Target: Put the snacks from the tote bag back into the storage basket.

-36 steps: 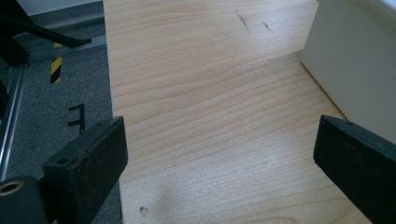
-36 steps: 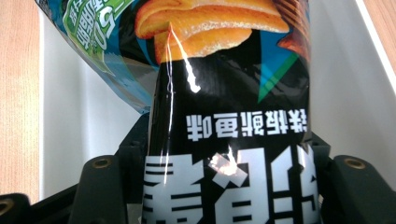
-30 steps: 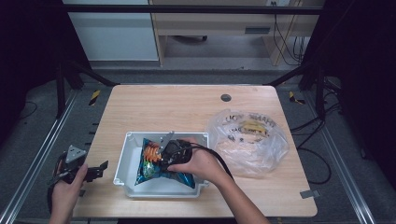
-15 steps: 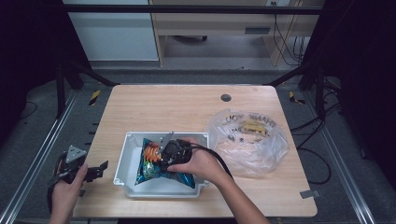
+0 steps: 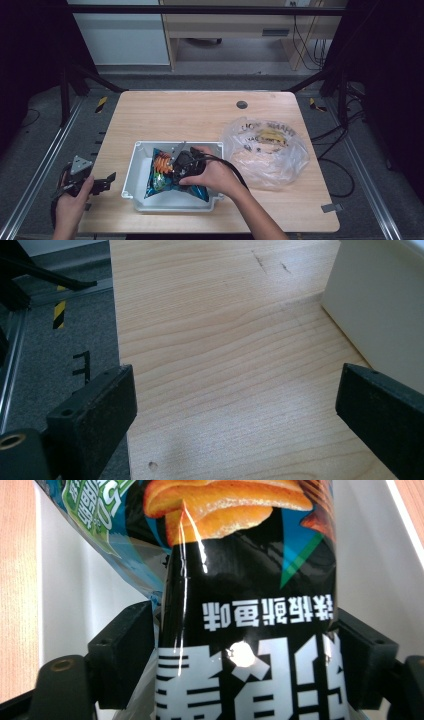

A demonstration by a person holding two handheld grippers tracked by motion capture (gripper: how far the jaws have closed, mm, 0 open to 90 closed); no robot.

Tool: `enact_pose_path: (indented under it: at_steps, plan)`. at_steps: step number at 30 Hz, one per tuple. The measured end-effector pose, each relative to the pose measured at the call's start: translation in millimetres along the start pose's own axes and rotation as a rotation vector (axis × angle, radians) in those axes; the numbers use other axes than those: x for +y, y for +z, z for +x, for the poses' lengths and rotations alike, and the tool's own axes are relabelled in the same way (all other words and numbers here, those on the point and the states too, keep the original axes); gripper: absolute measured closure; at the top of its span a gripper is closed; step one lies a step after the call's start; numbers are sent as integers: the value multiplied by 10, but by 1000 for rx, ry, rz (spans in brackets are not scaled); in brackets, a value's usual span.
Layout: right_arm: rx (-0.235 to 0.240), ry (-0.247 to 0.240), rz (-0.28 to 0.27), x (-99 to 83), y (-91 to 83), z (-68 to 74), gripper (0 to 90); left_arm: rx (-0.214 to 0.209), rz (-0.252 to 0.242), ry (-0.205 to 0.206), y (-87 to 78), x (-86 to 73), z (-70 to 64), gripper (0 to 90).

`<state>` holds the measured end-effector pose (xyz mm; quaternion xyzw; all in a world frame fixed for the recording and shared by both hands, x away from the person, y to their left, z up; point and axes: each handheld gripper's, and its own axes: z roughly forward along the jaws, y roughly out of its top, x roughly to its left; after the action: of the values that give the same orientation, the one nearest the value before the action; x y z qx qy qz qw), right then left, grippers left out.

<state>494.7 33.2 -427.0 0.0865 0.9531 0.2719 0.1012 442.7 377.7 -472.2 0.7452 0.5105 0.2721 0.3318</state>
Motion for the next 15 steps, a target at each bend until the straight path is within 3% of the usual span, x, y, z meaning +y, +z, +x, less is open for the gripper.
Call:
enact_pose_path:
  at_steps: [15]
  plan:
    - [6,12,-12,-8,-80,19,113,1,0,0,0,0,0,29]
